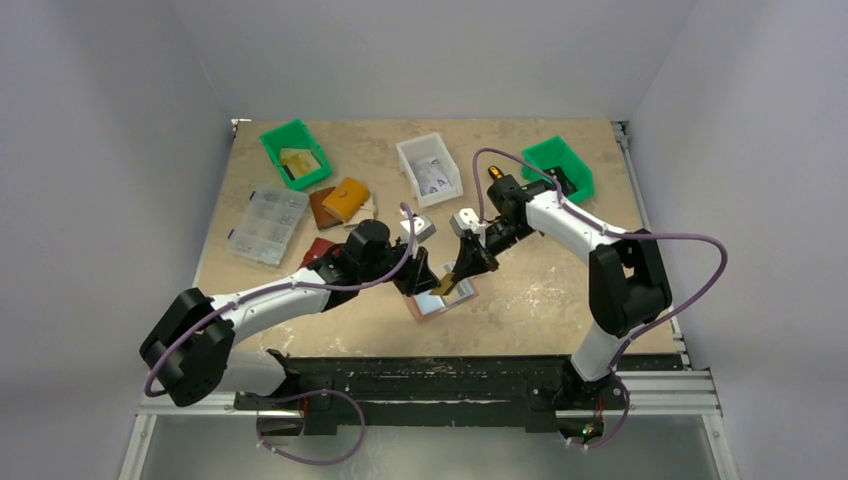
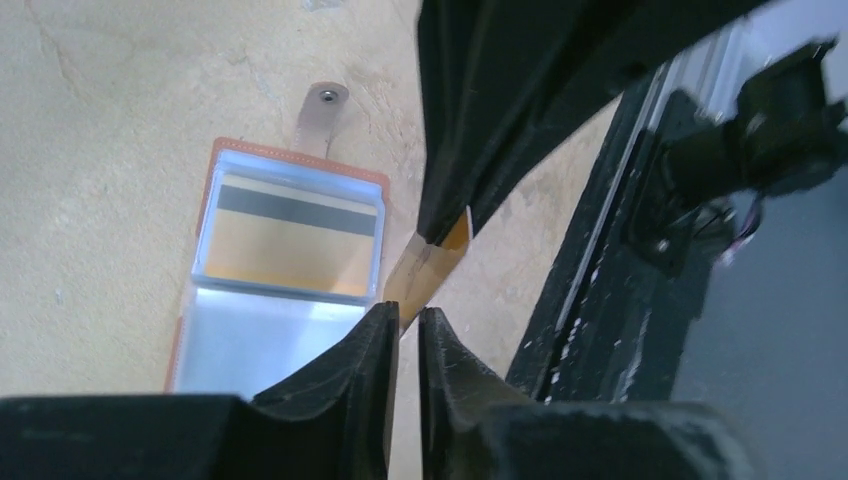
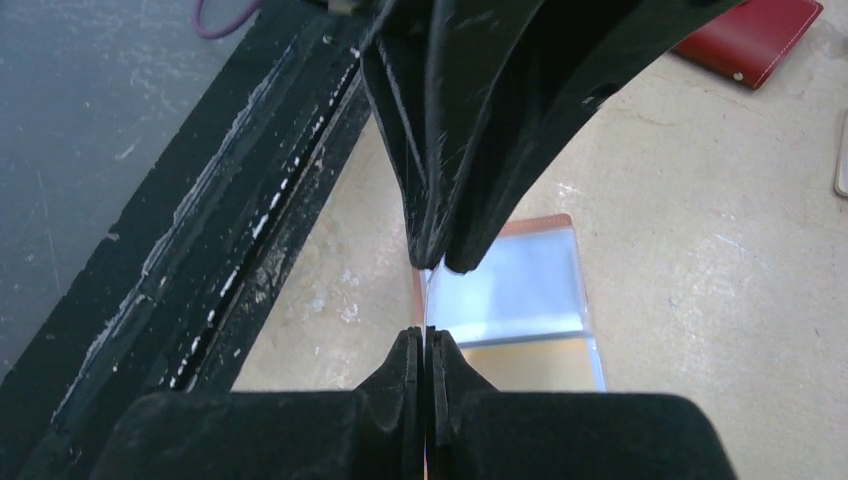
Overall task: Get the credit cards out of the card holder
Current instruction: Place the credit card in the storage box.
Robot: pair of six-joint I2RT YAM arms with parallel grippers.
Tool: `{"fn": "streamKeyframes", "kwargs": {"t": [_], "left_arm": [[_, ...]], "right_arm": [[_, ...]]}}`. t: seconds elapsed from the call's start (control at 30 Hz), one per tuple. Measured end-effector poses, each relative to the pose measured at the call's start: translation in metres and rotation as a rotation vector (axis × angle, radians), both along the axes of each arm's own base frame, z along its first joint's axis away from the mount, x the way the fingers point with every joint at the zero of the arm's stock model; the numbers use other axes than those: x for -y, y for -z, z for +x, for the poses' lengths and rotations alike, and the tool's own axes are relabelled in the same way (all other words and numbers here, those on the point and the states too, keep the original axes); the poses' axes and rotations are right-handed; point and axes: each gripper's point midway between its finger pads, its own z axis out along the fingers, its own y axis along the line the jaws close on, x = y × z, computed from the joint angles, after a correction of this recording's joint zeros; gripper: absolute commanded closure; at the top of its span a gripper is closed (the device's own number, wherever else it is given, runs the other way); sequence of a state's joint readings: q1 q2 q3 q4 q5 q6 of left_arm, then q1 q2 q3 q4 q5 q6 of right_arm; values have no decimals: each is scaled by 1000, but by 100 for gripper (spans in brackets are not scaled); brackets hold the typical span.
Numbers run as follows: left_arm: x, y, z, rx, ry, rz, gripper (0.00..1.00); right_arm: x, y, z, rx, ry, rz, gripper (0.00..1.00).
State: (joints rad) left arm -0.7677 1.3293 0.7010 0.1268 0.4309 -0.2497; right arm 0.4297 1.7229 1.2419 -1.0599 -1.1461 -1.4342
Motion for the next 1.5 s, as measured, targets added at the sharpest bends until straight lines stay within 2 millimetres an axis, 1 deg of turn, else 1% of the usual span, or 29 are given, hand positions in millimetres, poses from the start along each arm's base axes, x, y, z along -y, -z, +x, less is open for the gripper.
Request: {"fn": "streamKeyframes", "kwargs": {"t": [0.07, 0.13, 0.2, 0.23, 0.27, 0.33, 0.47, 0.53, 0.6, 0.67, 0.8, 0.87, 0.97, 1.03, 1.1, 1.27, 1.33, 1.4, 1.5], "left_arm": [[-2, -4, 4, -59, -61, -48, 71], [-9, -10, 12, -112, -144, -118, 51], [-20, -18, 21, -164, -235, -197, 42], [-26, -23, 25, -196, -285, -246, 34], [-31, -29, 28, -230, -331, -301, 28], [-34, -38, 29, -290, -384, -391, 20], [-32, -55, 29, -452, -453, -547, 20], [-28, -66, 34, -552, -489, -635, 20], [-25, -69, 38, -654, -523, -696, 21], [-23, -68, 42, -764, -563, -743, 22], [-18, -63, 45, -939, -658, -773, 22], [-10, -63, 47, -1002, -711, -746, 22], [3, -77, 47, -1059, -743, -734, 22], [10, -82, 45, -1087, -749, -735, 23], [16, -78, 43, -1123, -769, -723, 23], [27, -44, 37, -1211, -847, -642, 25], [28, -34, 36, -1234, -873, -617, 26], [27, -31, 35, -1244, -889, -609, 28], [29, -34, 38, -1242, -890, -619, 35]], "right_arm": [[1, -1, -1, 10, -5, 1, 100], [4, -2, -2, 16, -1, -4, 100], [7, -5, -4, 26, 5, -19, 100], [9, -8, -5, 34, 12, -26, 100], [10, -11, -5, 41, 18, -31, 100], [13, -14, -5, 49, 29, -45, 100], [16, -15, -3, 38, 56, -75, 100], [18, -17, 1, 48, 80, -88, 100], [20, -22, 5, 76, 110, -89, 100], [23, -28, 9, 118, 151, -88, 100], [31, -39, 19, 208, 248, -79, 100], [33, -43, 25, 245, 289, -70, 100], [34, -47, 33, 286, 336, -54, 100], [34, -46, 37, 298, 354, -46, 100], [34, -43, 39, 302, 368, -46, 100], [34, -43, 42, 323, 393, -31, 100], [34, -45, 43, 335, 399, -23, 100], [33, -46, 44, 343, 403, -16, 100], [32, -46, 43, 342, 396, -9, 100]]}}
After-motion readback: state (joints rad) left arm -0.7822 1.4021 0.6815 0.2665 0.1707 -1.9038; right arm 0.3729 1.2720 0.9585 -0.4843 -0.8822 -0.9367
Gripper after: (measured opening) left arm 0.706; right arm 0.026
